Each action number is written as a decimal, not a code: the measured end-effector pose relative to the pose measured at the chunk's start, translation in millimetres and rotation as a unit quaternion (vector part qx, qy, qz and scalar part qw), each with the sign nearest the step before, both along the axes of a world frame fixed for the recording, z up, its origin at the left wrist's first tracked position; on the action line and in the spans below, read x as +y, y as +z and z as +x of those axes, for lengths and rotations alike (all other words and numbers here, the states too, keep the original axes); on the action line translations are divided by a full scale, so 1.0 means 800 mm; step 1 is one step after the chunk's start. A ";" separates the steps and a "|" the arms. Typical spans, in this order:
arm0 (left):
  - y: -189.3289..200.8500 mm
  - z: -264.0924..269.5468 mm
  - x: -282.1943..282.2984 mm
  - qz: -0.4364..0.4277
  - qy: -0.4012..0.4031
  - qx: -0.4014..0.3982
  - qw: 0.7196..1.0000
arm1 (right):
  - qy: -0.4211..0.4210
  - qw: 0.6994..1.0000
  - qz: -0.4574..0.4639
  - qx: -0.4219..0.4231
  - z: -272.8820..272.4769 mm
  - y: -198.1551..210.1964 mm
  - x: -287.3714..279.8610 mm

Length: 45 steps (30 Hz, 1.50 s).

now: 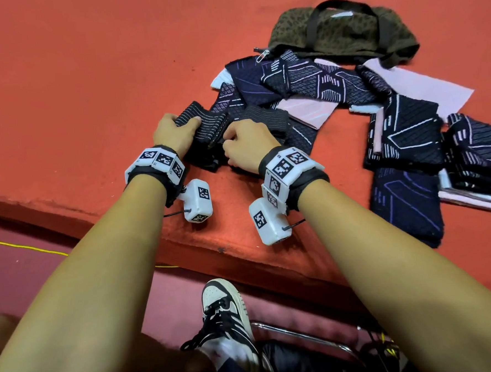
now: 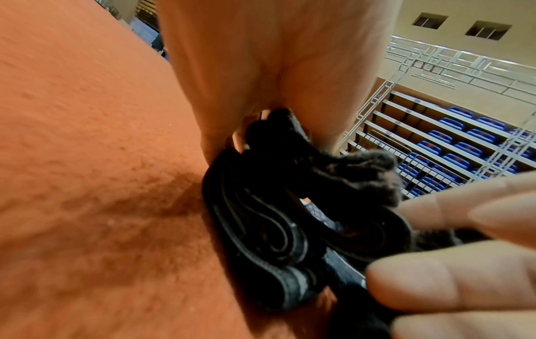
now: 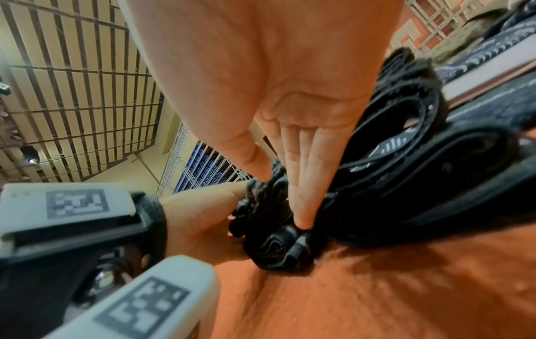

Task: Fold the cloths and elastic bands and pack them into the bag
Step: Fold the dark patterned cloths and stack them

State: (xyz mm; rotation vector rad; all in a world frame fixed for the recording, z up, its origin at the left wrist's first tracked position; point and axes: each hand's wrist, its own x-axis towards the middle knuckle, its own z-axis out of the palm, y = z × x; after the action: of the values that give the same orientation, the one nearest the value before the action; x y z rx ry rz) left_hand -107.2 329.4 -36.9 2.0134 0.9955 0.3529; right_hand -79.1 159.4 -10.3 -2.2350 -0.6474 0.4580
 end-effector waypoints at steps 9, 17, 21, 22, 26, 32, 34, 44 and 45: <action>0.040 0.016 -0.023 0.068 -0.063 -0.003 0.996 | -0.025 0.999 0.012 -0.023 0.025 0.024 -0.053; 0.062 0.024 -0.059 0.156 -0.059 0.057 0.984 | -0.065 0.997 -0.025 -0.035 0.046 0.024 -0.098; 0.072 0.023 -0.075 0.140 -0.086 0.050 0.985 | -0.074 0.995 -0.043 -0.043 0.053 0.024 -0.111; 0.073 0.025 -0.080 0.134 -0.094 0.048 0.985 | -0.076 0.995 -0.048 -0.046 0.055 0.024 -0.114; 0.074 0.040 -0.110 0.124 -0.142 0.045 0.981 | -0.091 0.992 -0.067 -0.048 0.068 0.025 -0.125; 0.067 0.073 -0.161 0.147 -0.244 0.059 0.957 | -0.119 0.982 -0.119 -0.084 0.088 0.027 -0.146; 0.059 0.084 -0.174 0.161 -0.272 0.063 0.947 | -0.127 0.978 -0.143 -0.086 0.094 0.022 -0.153; 0.033 0.138 -0.200 0.227 -0.344 0.133 0.901 | -0.102 0.968 -0.209 -0.092 0.127 -0.002 -0.162; 0.029 0.143 -0.199 0.233 -0.347 0.137 0.898 | -0.102 0.967 -0.212 -0.095 0.131 -0.003 -0.161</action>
State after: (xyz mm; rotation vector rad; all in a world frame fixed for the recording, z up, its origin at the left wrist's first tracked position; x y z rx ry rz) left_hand 6.9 170.0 -13.3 2.7527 0.2889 -0.1040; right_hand 25.9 30.8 -12.8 -2.7437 -0.4353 0.2993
